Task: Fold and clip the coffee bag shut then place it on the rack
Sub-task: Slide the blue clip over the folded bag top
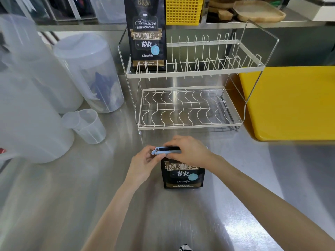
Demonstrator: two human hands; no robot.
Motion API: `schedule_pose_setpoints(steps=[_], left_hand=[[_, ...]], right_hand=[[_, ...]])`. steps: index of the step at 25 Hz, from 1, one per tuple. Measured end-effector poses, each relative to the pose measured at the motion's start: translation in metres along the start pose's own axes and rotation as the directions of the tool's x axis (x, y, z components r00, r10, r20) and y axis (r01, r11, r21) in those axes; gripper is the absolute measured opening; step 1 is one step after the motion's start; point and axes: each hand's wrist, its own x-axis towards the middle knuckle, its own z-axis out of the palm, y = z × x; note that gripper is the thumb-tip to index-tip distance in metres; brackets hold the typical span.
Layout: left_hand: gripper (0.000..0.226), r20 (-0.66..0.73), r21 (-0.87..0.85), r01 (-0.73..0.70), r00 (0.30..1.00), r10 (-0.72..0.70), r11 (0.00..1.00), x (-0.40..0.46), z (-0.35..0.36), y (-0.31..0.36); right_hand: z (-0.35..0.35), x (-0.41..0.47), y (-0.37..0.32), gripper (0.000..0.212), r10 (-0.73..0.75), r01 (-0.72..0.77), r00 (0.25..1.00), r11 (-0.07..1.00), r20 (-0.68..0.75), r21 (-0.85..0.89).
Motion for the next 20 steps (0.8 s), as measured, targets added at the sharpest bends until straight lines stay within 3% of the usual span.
schedule_pose_setpoints(steps=[4,7,9,17,20], left_hand=[[0.004,0.099,0.171,-0.061,0.994,0.044,0.983,0.004,-0.008,0.002],[0.012,0.249,0.422,-0.253,0.956,0.157,0.871,0.011,-0.016,0.006],[0.016,0.296,0.492,-0.339,0.931,0.212,0.802,0.014,-0.018,0.010],[0.022,0.240,0.624,-0.358,0.934,0.265,0.695,0.012,-0.015,0.006],[0.017,0.165,0.588,-0.287,0.958,0.235,0.757,0.009,-0.007,0.006]], right_hand=[[0.000,-0.002,0.004,0.031,0.027,-0.026,0.999,0.999,-0.030,0.040],[0.001,-0.003,0.002,0.029,0.032,-0.031,0.999,0.999,-0.030,0.035],[0.002,-0.004,0.001,0.028,0.034,-0.033,0.999,0.999,-0.038,0.031],[0.006,-0.004,-0.001,0.028,0.073,-0.074,0.995,0.997,-0.063,-0.011],[0.005,-0.005,0.000,0.027,0.063,-0.063,0.992,0.998,-0.106,0.001]])
